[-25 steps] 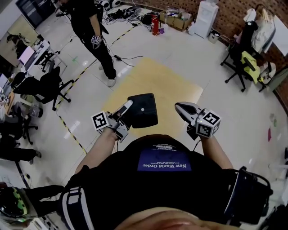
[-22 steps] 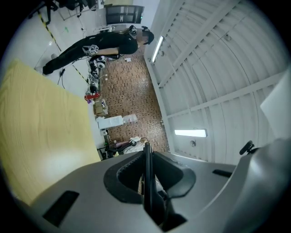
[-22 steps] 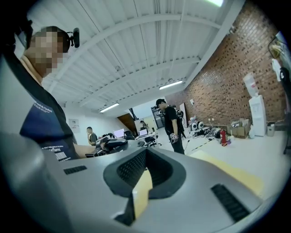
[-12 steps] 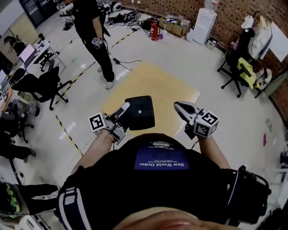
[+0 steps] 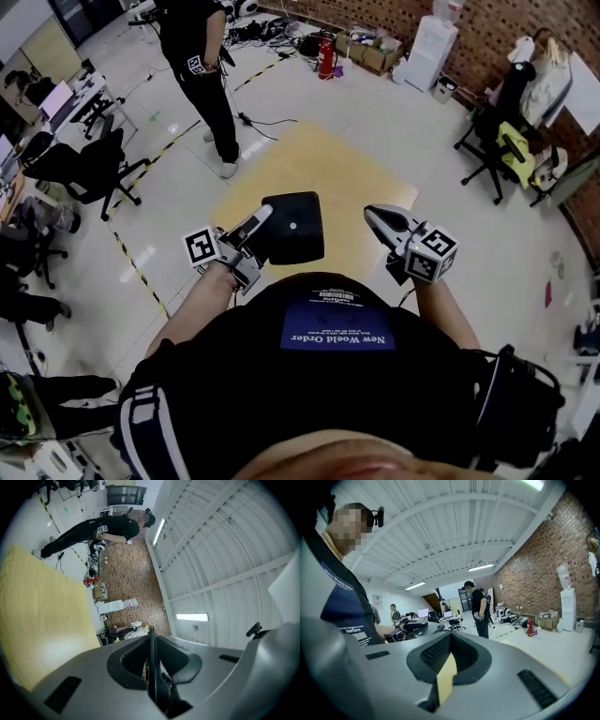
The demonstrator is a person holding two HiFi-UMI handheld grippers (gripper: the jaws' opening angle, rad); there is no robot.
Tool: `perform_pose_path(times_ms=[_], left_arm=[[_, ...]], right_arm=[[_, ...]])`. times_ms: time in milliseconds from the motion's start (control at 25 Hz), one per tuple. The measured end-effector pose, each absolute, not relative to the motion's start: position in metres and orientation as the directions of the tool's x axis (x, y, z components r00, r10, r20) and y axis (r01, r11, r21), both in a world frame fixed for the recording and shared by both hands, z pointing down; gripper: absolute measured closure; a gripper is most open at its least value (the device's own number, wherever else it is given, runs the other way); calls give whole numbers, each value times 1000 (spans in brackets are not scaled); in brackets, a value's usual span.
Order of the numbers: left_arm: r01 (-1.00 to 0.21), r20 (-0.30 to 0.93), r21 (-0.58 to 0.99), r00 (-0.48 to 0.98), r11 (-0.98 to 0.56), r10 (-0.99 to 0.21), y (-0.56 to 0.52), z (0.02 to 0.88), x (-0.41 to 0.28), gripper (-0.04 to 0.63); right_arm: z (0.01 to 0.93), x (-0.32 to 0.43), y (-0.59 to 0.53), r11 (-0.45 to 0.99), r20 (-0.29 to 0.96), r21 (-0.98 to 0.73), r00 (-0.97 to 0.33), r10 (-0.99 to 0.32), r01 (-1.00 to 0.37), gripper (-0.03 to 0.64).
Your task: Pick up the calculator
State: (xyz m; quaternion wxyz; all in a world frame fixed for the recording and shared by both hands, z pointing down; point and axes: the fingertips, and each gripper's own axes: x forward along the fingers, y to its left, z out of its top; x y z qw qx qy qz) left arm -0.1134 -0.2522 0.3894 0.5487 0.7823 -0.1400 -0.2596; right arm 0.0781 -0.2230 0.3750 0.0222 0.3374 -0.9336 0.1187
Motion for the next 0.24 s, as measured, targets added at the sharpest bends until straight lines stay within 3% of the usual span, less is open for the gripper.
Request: perform_pose_path(times_ms=[240], left_arm=[[79, -264, 930, 824, -360, -501, -254, 388, -113, 520]], right_arm=[[377, 77, -224, 742, 123, -208, -769, -627, -638, 634]])
